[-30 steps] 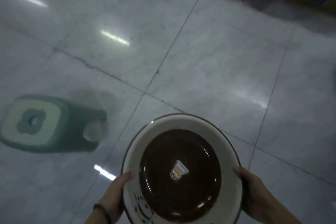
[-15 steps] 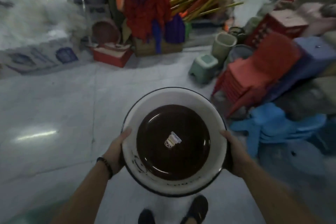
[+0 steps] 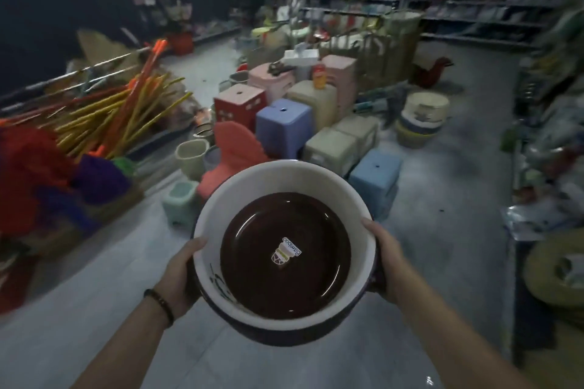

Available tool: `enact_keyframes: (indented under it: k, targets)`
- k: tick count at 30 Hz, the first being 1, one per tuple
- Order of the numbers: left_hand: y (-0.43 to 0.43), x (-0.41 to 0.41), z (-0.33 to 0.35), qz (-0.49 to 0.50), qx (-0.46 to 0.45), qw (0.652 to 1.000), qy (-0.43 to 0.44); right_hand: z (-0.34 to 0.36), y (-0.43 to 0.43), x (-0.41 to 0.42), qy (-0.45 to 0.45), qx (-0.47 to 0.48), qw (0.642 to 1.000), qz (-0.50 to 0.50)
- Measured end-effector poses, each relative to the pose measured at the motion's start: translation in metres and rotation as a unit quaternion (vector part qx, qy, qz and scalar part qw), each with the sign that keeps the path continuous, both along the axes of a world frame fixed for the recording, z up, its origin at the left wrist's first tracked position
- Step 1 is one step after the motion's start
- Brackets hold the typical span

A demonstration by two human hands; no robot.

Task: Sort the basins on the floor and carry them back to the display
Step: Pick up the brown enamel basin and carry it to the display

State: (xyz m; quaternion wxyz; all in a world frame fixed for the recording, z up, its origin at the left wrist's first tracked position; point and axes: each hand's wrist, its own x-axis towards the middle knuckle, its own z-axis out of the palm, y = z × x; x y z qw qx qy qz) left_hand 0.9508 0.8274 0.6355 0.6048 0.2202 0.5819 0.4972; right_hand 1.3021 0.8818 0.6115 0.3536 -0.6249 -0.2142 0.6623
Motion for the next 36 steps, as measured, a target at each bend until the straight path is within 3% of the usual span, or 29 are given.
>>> enact_keyframes:
  k: [10,13,21,30,36]
  targets:
    - [0.235,0.283,0.014,-0.158,-0.025,0.987,-0.019,0.02,0.113,0.282,-0.038,0.03,0.986,-0.159]
    - [0.281,0.324,0.016,-0.193,0.002,0.98,-0.042,0.035,0.141,0.314,-0.054,0.016,0.98,-0.189]
    - [0.5,0.499,0.014,-0.334,0.018,0.941,-0.051,0.043,0.259,0.447,-0.084,0.025,0.942,-0.324]
    - [0.668,0.689,-0.01,-0.398,0.023,0.917,-0.024,0.031,0.391,0.609,-0.086,0.046,0.917,-0.388]
    - [0.769,0.799,-0.034,-0.369,0.007,0.929,-0.022,0.009,0.512,0.737,-0.085,0.052,0.916,-0.389]
